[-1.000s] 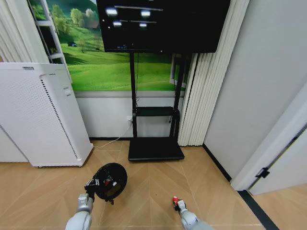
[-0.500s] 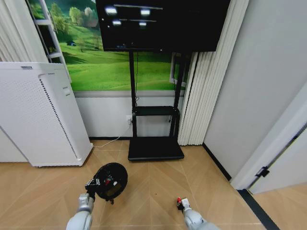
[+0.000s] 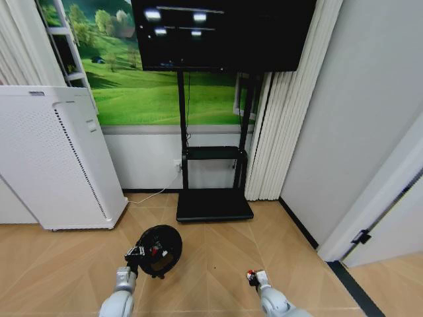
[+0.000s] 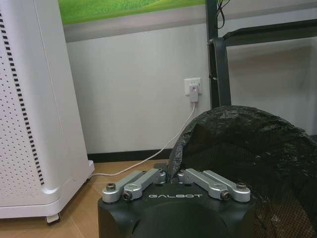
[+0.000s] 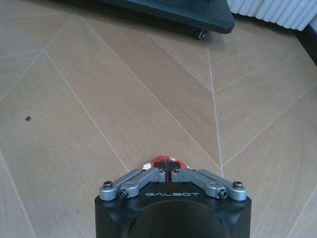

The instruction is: Pick up the trash bin and place the garbage on the floor into it.

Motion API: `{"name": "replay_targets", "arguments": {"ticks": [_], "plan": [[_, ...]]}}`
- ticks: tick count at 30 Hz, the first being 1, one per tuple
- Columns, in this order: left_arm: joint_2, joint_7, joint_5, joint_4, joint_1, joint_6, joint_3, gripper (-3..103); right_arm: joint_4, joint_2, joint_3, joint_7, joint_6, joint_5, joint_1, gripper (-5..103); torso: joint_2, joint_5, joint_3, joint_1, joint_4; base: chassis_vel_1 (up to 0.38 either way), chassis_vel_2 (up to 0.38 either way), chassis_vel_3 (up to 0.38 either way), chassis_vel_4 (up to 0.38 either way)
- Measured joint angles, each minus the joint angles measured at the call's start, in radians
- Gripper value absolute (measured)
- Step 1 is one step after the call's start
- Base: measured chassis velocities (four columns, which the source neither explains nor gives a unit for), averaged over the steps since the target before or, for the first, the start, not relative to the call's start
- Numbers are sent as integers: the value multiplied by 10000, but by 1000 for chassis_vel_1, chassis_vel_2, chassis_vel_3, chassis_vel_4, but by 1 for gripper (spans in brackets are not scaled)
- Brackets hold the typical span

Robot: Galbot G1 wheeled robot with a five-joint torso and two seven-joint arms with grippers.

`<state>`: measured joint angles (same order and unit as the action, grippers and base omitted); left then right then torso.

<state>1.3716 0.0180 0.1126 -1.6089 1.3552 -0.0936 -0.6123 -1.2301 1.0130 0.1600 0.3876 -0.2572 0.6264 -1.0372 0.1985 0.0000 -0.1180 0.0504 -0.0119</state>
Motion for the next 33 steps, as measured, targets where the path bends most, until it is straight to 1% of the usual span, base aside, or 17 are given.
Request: {"name": "replay_targets", "arguments": {"ticks": [2,3,4,6,7,9,10,13,14,16,17,20,21,24,27,29,33], "plan": [[11,1,-14,-67,74,-1,-18,4,328,110,7,-34,-104,-146,161,10,0,1,0,0,2,0,0,0,0],[11,1,-14,-67,74,-1,-18,4,328,110,7,-34,-104,-146,161,10,0,1,0,0,2,0,0,0,0],[17,2,-21,-90,107,0,-31,4,568,142,66,-97,-129,-281,267,16,1,-1,0,-1,4,0,0,0,0],[27,10,-35,-114,132,0,-69,4,1039,199,221,-192,-131,-497,399,27,1,0,0,-1,1,0,0,0,0],[27,10,-35,-114,132,0,-69,4,1039,199,221,-192,-131,-497,399,27,1,0,0,-1,1,0,0,0,0],[28,14,-35,-142,175,0,-112,4,1537,265,332,-304,-47,-694,505,37,1,0,0,-1,1,0,0,0,0],[28,14,-35,-142,175,0,-112,4,1537,265,332,-304,-47,-694,505,37,1,0,0,-1,1,0,0,0,0],[28,16,-35,-145,218,-5,-199,4,2035,372,426,-526,136,-916,571,54,1,-1,0,-2,0,0,0,0,0],[28,16,-35,-145,218,-5,-199,4,2035,372,426,-526,136,-916,571,54,1,-1,0,-2,0,0,0,0,0],[20,16,-30,-139,211,-17,-241,4,2298,520,465,-583,213,-1001,649,65,1,0,0,-2,0,0,0,0,0],[20,16,-30,-139,211,-17,-241,4,2298,520,465,-583,213,-1001,649,65,1,0,0,-2,0,0,0,0,0],[-2,16,-1,-111,161,-17,-273,4,2686,762,611,-671,347,-1120,862,81,1,-1,0,-2,2,0,0,0,0],[-2,16,-1,-111,161,-17,-273,4,2686,762,611,-671,347,-1120,862,81,1,-1,0,-2,2,0,0,0,0],[-40,16,37,-52,108,-17,-299,4,3021,1007,738,-758,446,-1224,1078,96,1,-2,0,-2,1,0,0,0,0],[-51,16,45,-30,94,-18,-303,4,3137,1093,766,-787,481,-1255,1144,96,1,-1,0,-2,1,0,0,0,0],[-86,16,79,35,70,-27,-315,4,3466,1295,828,-846,544,-1321,1323,100,1,-3,-1,-2,2,0,0,0,0],[-112,16,118,122,44,-61,-327,4,4027,1597,899,-898,677,-1449,1572,100,1,-2,-1,-2,2,0,0,0,0]]}}
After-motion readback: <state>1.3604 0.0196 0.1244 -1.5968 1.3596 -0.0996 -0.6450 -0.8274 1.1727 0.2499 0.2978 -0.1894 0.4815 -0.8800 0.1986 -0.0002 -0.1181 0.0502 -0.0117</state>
